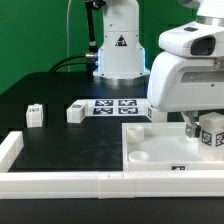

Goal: Assemble one leg

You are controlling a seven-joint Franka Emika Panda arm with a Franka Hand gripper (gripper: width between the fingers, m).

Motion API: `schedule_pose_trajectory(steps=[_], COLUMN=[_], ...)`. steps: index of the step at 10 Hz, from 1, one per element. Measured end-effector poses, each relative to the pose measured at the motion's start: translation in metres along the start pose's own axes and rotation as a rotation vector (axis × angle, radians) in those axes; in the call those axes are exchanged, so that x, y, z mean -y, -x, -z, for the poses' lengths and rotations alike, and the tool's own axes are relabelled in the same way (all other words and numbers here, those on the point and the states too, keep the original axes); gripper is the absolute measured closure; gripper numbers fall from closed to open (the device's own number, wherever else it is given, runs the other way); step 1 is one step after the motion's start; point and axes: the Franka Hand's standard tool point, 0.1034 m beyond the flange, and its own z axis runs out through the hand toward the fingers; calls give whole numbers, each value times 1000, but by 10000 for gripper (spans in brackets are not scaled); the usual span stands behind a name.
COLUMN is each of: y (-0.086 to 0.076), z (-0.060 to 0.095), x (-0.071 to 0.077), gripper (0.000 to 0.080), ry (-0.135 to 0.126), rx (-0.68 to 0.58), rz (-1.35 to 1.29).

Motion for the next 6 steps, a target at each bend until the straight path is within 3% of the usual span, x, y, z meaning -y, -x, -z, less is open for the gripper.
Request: schedule_pose_trajectory(steps=[1,4,6], y=[0,0,-2], z=[0,0,0], x=[0,-1,0], gripper=[509,508,508], ry=[0,0,-1], rx=[0,0,-14], rz=[0,-47,-351])
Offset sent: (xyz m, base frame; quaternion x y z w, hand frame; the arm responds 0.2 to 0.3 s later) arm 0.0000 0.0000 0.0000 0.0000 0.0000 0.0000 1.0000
